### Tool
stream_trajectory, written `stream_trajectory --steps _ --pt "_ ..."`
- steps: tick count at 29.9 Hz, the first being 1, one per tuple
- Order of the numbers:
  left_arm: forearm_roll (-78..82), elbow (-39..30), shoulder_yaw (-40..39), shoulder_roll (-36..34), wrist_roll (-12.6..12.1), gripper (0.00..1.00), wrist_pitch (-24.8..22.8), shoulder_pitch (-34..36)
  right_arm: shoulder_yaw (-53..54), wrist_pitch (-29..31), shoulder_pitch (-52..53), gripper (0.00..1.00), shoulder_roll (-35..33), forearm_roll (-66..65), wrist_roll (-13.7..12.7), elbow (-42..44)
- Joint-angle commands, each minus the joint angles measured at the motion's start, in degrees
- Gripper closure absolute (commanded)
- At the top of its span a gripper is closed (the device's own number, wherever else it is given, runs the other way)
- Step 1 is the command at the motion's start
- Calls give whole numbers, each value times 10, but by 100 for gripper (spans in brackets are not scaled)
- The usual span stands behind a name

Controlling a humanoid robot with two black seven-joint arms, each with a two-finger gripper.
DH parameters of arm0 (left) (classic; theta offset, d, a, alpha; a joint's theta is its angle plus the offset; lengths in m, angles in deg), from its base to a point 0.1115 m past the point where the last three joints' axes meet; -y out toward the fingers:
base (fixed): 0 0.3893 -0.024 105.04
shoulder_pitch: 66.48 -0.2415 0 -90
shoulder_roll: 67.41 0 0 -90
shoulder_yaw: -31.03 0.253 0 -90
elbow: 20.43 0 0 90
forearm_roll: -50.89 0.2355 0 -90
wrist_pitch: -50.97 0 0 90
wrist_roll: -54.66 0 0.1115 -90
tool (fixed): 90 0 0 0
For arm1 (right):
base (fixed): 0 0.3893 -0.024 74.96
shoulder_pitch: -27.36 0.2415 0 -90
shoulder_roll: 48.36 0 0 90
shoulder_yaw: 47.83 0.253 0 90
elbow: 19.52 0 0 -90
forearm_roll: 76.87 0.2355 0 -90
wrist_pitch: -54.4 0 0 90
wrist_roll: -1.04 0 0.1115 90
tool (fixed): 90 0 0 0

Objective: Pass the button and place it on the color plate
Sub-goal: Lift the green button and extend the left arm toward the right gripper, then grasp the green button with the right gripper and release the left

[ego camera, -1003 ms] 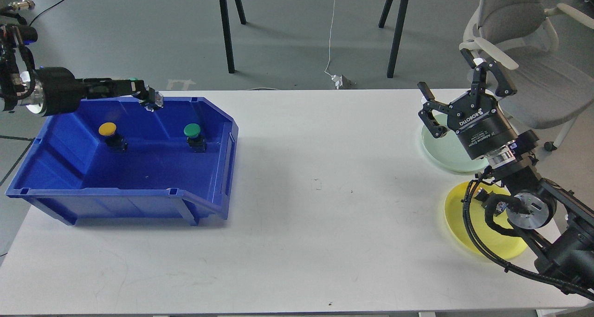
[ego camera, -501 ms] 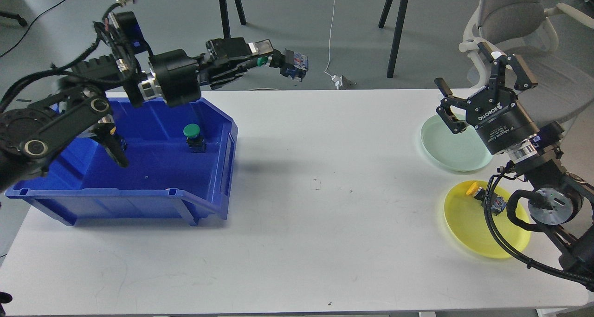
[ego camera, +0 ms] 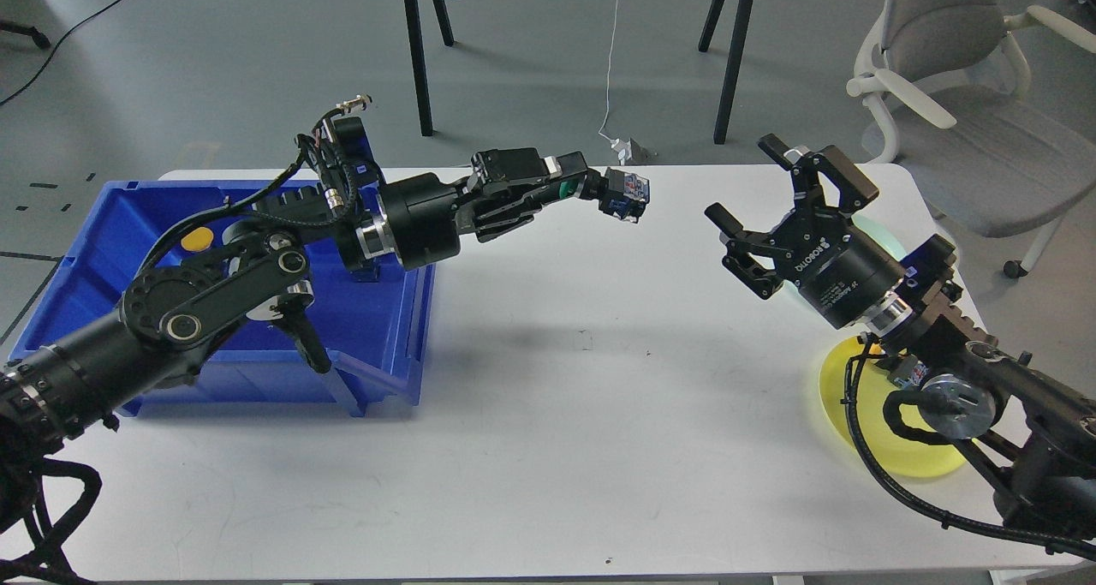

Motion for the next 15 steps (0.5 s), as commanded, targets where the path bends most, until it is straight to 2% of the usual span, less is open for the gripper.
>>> stream_trajectory --steps 1,15 --pt "0 0 0 0 0 73 0 0 -26 -1 3 6 34 -3 0 1" --pt "0 0 -1 1 0 73 0 0 -33 -6 16 10 109 2 0 21"
